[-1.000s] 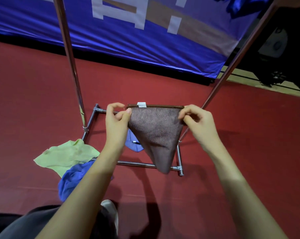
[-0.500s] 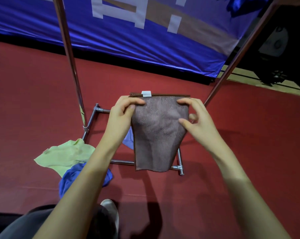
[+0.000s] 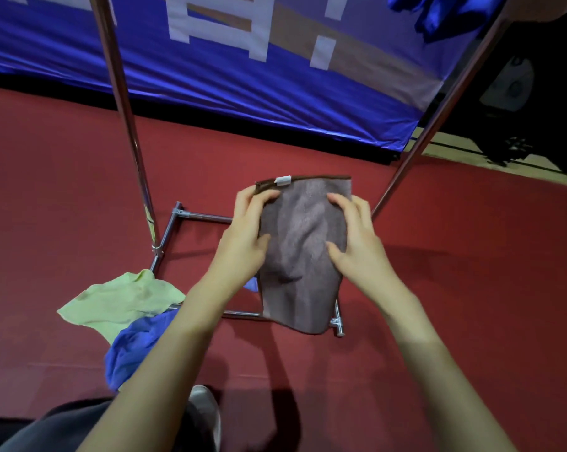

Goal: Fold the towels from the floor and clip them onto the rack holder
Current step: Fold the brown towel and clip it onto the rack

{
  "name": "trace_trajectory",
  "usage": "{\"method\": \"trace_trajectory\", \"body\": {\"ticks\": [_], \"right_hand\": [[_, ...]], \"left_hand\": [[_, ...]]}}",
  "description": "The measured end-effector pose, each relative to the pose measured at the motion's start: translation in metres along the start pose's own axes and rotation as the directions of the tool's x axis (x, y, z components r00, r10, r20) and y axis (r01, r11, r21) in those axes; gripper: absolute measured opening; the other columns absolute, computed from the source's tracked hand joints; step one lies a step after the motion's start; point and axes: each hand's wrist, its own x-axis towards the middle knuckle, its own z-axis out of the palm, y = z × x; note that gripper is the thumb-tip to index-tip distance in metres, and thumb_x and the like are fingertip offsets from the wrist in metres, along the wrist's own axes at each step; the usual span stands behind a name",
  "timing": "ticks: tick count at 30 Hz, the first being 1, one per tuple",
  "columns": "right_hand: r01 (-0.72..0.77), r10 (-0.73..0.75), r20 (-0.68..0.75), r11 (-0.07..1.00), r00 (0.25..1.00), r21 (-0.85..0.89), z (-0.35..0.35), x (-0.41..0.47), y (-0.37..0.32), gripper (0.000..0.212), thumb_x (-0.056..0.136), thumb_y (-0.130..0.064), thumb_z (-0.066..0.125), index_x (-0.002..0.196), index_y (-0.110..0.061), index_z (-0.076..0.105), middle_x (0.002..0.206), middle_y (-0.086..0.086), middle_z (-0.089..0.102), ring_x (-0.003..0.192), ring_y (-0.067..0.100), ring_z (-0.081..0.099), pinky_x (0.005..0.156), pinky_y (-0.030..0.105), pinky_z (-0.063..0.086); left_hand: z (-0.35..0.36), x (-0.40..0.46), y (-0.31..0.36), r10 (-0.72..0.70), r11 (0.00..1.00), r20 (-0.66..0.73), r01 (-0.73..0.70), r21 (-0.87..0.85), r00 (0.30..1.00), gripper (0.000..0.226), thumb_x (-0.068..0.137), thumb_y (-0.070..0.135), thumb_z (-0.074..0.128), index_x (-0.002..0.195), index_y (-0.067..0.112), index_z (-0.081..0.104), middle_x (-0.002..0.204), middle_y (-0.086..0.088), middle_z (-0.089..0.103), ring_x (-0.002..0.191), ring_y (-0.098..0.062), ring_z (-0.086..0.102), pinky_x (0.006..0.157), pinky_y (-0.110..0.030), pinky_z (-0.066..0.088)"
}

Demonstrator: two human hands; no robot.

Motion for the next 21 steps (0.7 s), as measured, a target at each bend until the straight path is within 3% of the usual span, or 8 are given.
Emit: {"method": "trace_trajectory", "body": {"ticks": [4, 6, 10, 13, 15, 16, 18, 21], "right_hand": [[-0.076, 0.066, -0.076, 0.987, 0.995, -0.142, 0.010, -0.004, -0.023, 0.078, 0.082, -0.006, 0.053, 0.146, -0.032, 0.014, 0.152, -0.001, 0.012, 0.097, 0.047, 0.058, 0.076, 0.050, 0.050], [-0.040, 0.032, -0.059, 0.989, 0.998, -0.142, 0.016, -0.008, -0.036, 0.081, 0.083, -0.005, 0.050, 0.146, -0.036, 0.010, 0.154, -0.002, 0.010, 0.093, 0.047, 0.059, 0.073, 0.048, 0.050], [0.006, -0.008, -0.023, 0.996, 1.000, -0.093, 0.017, -0.011, -0.054, 0.074, 0.086, -0.005, 0.045, 0.146, -0.035, 0.014, 0.155, -0.003, 0.010, 0.097, 0.044, 0.058, 0.070, 0.041, 0.044], [0.026, -0.027, -0.013, 0.998, 1.000, -0.054, 0.019, -0.012, -0.061, 0.069, 0.089, -0.007, 0.043, 0.145, -0.036, 0.016, 0.156, -0.007, 0.011, 0.102, 0.041, 0.057, 0.070, 0.038, 0.038], [0.027, -0.027, -0.015, 0.999, 1.000, -0.033, 0.019, -0.012, -0.062, 0.068, 0.090, -0.009, 0.043, 0.145, -0.038, 0.015, 0.156, -0.008, 0.010, 0.104, 0.041, 0.057, 0.072, 0.040, 0.041], [0.030, -0.030, -0.017, 0.999, 0.999, -0.031, 0.019, -0.013, -0.061, 0.069, 0.090, -0.009, 0.043, 0.145, -0.039, 0.014, 0.156, -0.008, 0.010, 0.106, 0.041, 0.056, 0.073, 0.041, 0.043], [0.076, -0.076, -0.036, 0.997, 0.996, -0.019, 0.019, -0.014, -0.062, 0.071, 0.088, -0.008, 0.046, 0.143, -0.040, 0.014, 0.156, -0.007, 0.014, 0.111, 0.038, 0.055, 0.073, 0.041, 0.045], [0.128, -0.125, -0.054, 0.991, 0.991, 0.045, 0.019, -0.016, -0.064, 0.065, 0.085, -0.007, 0.049, 0.129, -0.038, 0.012, 0.143, 0.001, 0.041, 0.106, 0.036, 0.059, 0.074, 0.044, 0.049]], "left_hand": [[0.002, 0.000, 0.031, 0.021, 0.994, 0.002, -0.021, 0.108, 1.000, 0.076, 0.073, -0.006, 0.052, 0.139, 0.023, 0.029, 0.146, 0.009, 0.013, 0.122, -0.026, 0.044, 0.085, -0.047, 0.050], [0.005, -0.001, 0.039, 0.079, 0.987, 0.036, -0.083, 0.134, 0.996, 0.080, 0.074, -0.006, 0.052, 0.142, 0.022, 0.021, 0.142, 0.016, 0.006, 0.118, -0.036, 0.050, 0.078, -0.051, 0.052], [0.004, -0.001, 0.042, 0.114, 0.992, 0.017, -0.115, 0.054, 0.993, 0.084, 0.071, -0.007, 0.044, 0.142, 0.029, 0.017, 0.141, 0.017, 0.009, 0.116, -0.039, 0.052, 0.080, -0.052, 0.051], [0.007, -0.004, 0.042, 0.048, 0.998, -0.019, -0.049, -0.035, 0.999, 0.085, 0.072, -0.011, 0.041, 0.143, 0.030, 0.022, 0.142, 0.013, 0.014, 0.118, -0.017, 0.049, 0.093, -0.041, 0.048], [0.010, -0.005, 0.043, 0.011, 0.982, -0.039, -0.018, -0.186, 0.999, 0.082, 0.072, -0.016, 0.038, 0.144, 0.022, 0.028, 0.138, 0.007, 0.022, 0.121, 0.012, 0.037, 0.104, -0.012, 0.032], [0.012, -0.004, 0.044, -0.003, 0.964, -0.045, -0.009, -0.265, 0.999, 0.079, 0.072, -0.016, 0.037, 0.143, 0.018, 0.030, 0.134, 0.008, 0.025, 0.123, 0.015, 0.031, 0.106, -0.007, 0.025], [0.013, -0.004, 0.049, -0.055, 0.899, -0.049, 0.029, -0.437, 0.997, 0.068, 0.078, -0.009, 0.040, 0.140, 0.019, 0.033, 0.130, 0.011, 0.030, 0.127, 0.006, 0.034, 0.110, -0.011, 0.025], [0.007, -0.002, 0.063, -0.201, 0.744, -0.041, 0.125, -0.657, 0.979, 0.043, 0.093, 0.001, 0.044, 0.132, 0.017, 0.044, 0.123, 0.006, 0.039, 0.109, 0.011, 0.047, 0.088, -0.004, 0.038]]}}
